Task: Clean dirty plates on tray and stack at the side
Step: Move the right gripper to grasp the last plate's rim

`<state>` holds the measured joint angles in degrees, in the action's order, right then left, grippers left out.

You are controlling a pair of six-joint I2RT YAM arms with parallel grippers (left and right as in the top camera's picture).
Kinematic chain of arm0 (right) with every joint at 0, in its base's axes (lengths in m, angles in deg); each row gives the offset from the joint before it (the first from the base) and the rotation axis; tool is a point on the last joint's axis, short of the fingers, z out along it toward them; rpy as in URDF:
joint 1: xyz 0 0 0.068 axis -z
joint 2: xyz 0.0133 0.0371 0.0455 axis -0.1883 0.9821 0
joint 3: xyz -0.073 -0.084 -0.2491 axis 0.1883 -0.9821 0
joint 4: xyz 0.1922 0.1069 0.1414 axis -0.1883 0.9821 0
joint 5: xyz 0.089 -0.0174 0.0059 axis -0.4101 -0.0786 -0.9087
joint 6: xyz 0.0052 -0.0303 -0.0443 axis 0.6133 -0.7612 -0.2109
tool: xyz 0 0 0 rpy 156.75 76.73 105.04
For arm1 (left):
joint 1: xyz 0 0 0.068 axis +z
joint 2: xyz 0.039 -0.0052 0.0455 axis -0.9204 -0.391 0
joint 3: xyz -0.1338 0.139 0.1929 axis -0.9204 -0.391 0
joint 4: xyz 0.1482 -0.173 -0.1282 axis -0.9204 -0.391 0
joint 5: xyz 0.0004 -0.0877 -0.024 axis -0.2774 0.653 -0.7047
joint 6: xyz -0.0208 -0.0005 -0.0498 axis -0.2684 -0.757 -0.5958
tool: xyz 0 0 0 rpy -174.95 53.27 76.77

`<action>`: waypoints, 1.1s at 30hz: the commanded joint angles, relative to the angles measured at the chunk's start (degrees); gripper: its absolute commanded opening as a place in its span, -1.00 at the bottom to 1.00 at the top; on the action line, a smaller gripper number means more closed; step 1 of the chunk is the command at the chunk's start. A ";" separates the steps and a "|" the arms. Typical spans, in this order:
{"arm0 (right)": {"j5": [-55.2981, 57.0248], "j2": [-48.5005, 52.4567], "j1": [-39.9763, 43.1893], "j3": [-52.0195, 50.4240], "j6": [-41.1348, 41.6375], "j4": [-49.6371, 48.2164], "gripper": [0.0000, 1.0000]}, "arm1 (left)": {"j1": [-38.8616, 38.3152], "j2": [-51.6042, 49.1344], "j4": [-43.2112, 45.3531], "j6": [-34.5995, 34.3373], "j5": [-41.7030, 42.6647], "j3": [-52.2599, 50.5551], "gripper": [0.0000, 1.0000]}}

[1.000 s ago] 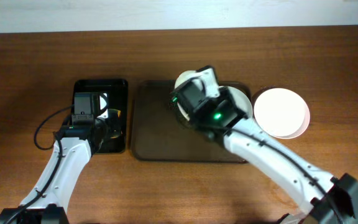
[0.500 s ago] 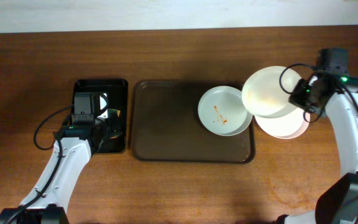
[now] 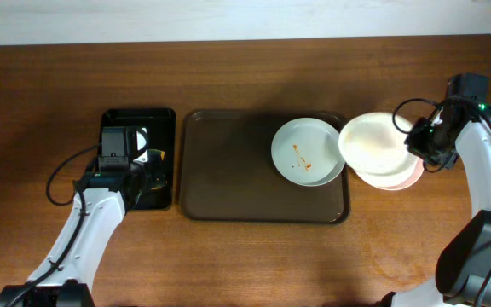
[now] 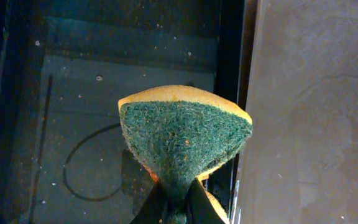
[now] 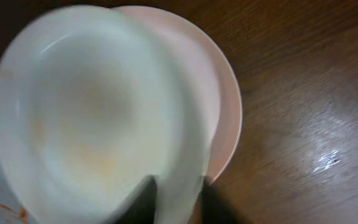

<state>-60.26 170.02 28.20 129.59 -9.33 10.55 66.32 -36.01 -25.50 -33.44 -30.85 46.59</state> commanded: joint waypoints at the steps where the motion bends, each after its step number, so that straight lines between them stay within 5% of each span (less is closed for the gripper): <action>1: 1.22 0.02 0.39 0.46 0.00 0.17 -0.17 | 0.35 -0.31 0.11 0.92 -0.31 -0.04 -1.00; 8: -21.20 0.22 -4.59 0.37 -7.58 1.64 -0.12 | 0.35 -0.31 -0.26 0.92 -0.33 -0.04 -1.00; 15: -16.04 3.98 -18.01 -2.89 -0.79 1.01 -0.24 | 0.35 -0.31 -0.26 0.92 -0.35 -0.04 -1.00; 29: -13.94 8.07 -18.58 -13.22 3.08 -11.74 -0.38 | 0.35 -0.31 -0.26 0.92 -0.33 -0.04 -1.00; 33: -13.97 8.04 -19.28 -16.48 3.93 -14.10 -0.78 | 0.35 -0.31 -0.28 0.92 -0.11 -0.04 -1.00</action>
<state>-74.75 177.71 9.84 115.01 -6.02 -3.33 66.32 -36.01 -25.89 -33.44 -30.85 46.59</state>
